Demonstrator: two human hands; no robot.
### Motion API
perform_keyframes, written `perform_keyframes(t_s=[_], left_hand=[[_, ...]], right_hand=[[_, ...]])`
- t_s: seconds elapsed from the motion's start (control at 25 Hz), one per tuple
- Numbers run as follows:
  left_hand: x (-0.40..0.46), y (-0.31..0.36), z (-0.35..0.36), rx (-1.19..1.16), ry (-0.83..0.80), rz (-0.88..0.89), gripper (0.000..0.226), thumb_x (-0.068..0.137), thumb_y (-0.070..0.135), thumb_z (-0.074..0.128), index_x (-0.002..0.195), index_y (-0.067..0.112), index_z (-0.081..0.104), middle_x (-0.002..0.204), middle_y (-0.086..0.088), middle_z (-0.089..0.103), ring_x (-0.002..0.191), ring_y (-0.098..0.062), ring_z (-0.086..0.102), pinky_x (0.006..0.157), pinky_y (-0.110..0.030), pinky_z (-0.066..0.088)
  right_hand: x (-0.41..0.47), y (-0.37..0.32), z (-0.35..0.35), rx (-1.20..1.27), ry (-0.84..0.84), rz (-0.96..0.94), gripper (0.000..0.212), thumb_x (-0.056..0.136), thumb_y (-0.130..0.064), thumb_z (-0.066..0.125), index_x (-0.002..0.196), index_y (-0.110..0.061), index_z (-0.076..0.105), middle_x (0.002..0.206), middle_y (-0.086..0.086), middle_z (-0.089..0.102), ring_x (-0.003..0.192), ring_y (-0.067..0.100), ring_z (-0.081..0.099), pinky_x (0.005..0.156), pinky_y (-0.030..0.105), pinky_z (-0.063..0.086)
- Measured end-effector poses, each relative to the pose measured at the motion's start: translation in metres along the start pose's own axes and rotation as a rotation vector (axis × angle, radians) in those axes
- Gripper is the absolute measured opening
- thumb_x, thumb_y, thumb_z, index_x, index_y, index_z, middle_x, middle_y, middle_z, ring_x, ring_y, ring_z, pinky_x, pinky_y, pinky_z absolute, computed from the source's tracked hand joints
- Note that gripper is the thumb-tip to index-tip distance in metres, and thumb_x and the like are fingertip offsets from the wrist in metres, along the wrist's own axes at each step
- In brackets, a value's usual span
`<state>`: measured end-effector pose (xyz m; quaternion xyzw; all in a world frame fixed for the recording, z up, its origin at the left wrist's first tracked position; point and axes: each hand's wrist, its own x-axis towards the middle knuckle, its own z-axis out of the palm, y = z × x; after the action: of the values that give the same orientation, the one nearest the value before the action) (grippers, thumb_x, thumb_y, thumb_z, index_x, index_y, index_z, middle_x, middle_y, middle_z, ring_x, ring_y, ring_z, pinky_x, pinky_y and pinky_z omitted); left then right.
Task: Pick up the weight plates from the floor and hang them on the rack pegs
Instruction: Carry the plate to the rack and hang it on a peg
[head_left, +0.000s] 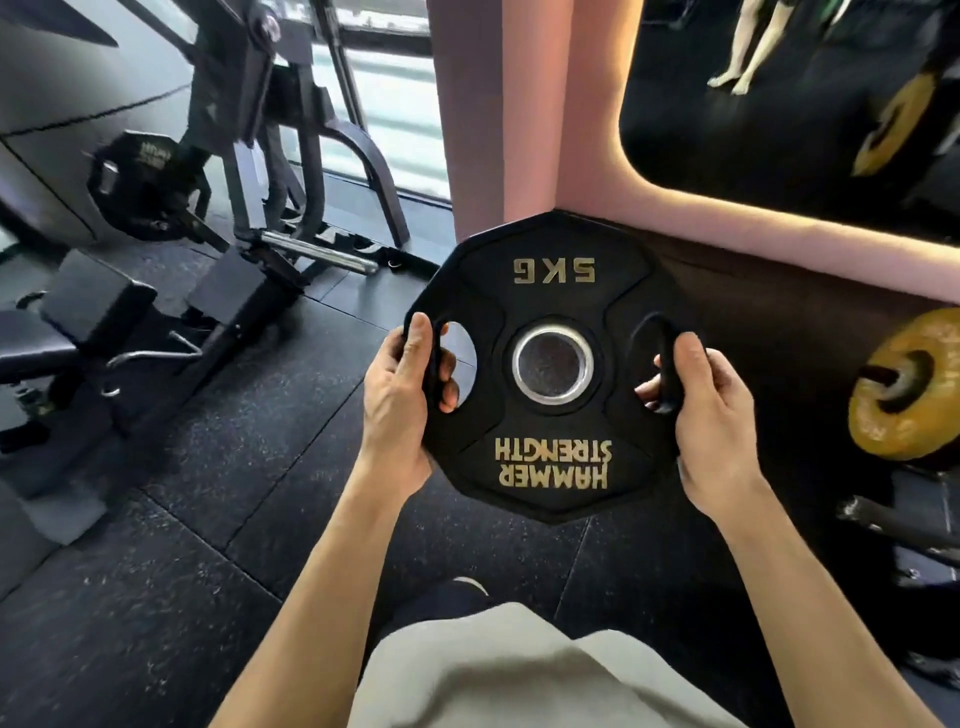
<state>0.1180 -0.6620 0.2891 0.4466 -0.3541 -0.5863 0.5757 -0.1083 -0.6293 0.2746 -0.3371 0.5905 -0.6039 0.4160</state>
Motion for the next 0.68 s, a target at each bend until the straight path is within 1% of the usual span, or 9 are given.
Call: perform_keyframes(t_s=[0.08, 0.16, 0.32, 0.4, 0.48, 0.6, 0.68], left_hand=[[0.053, 0.001, 0.011, -0.001, -0.035, -0.026, 0.030, 0.100, 0.038, 0.049, 0.108, 0.009, 0.054, 0.063, 0.001, 0.049, 0.044, -0.009, 0.042, 0.042, -0.018, 0.036], [0.103, -0.001, 0.020, -0.009, -0.067, -0.030, 0.029, 0.099, 0.038, 0.049, 0.107, 0.010, 0.054, 0.063, 0.001, 0.048, 0.044, -0.009, 0.042, 0.042, -0.018, 0.036], [0.232, -0.001, 0.044, 0.011, -0.134, -0.047, 0.029, 0.099, 0.038, 0.051, 0.102, 0.010, 0.054, 0.064, -0.001, 0.048, 0.045, -0.011, 0.041, 0.041, -0.019, 0.036], [0.289, 0.007, 0.057, 0.020, -0.158, -0.083, 0.031, 0.098, 0.039, 0.052, 0.102, 0.009, 0.057, 0.065, -0.001, 0.048, 0.046, -0.011, 0.041, 0.041, -0.019, 0.036], [0.343, 0.014, 0.073, 0.031, -0.223, -0.071, 0.033, 0.099, 0.038, 0.051, 0.102, 0.006, 0.059, 0.064, -0.001, 0.048, 0.045, -0.010, 0.041, 0.042, -0.018, 0.036], [0.411, 0.021, 0.100, 0.021, -0.287, -0.119, 0.030, 0.100, 0.036, 0.051, 0.091, 0.009, 0.058, 0.062, 0.000, 0.048, 0.044, -0.010, 0.041, 0.041, -0.019, 0.035], [0.455, 0.018, 0.122, 0.026, -0.333, -0.135, 0.028, 0.100, 0.035, 0.051, 0.094, 0.009, 0.056, 0.063, -0.001, 0.048, 0.044, -0.010, 0.041, 0.041, -0.019, 0.035]], right_hand=[[0.044, -0.001, 0.015, -0.005, 0.053, -0.011, 0.030, 0.098, -0.041, 0.048, 0.085, -0.016, 0.058, 0.059, -0.010, 0.065, 0.059, 0.002, 0.062, 0.061, 0.021, 0.048], [0.086, 0.000, 0.030, -0.012, 0.083, -0.011, 0.030, 0.098, -0.042, 0.048, 0.085, -0.016, 0.059, 0.061, -0.009, 0.066, 0.060, 0.002, 0.062, 0.065, 0.025, 0.048], [0.186, 0.000, 0.069, 0.003, 0.175, 0.003, 0.032, 0.097, -0.045, 0.049, 0.085, -0.018, 0.060, 0.063, -0.009, 0.068, 0.062, 0.005, 0.063, 0.071, 0.033, 0.051], [0.230, -0.008, 0.089, 0.009, 0.233, 0.018, 0.032, 0.097, -0.045, 0.049, 0.085, -0.018, 0.061, 0.063, -0.009, 0.068, 0.061, 0.004, 0.063, 0.069, 0.033, 0.051], [0.273, -0.016, 0.106, 0.045, 0.270, 0.010, 0.032, 0.097, -0.045, 0.049, 0.086, -0.017, 0.061, 0.063, -0.007, 0.068, 0.060, 0.005, 0.064, 0.067, 0.035, 0.052], [0.326, -0.021, 0.119, 0.053, 0.354, -0.006, 0.035, 0.096, -0.047, 0.050, 0.087, -0.016, 0.063, 0.068, -0.004, 0.068, 0.067, 0.011, 0.066, 0.078, 0.045, 0.054], [0.366, -0.024, 0.123, 0.069, 0.400, -0.011, 0.035, 0.095, -0.048, 0.051, 0.085, -0.017, 0.063, 0.068, -0.003, 0.069, 0.070, 0.014, 0.066, 0.082, 0.048, 0.054]])
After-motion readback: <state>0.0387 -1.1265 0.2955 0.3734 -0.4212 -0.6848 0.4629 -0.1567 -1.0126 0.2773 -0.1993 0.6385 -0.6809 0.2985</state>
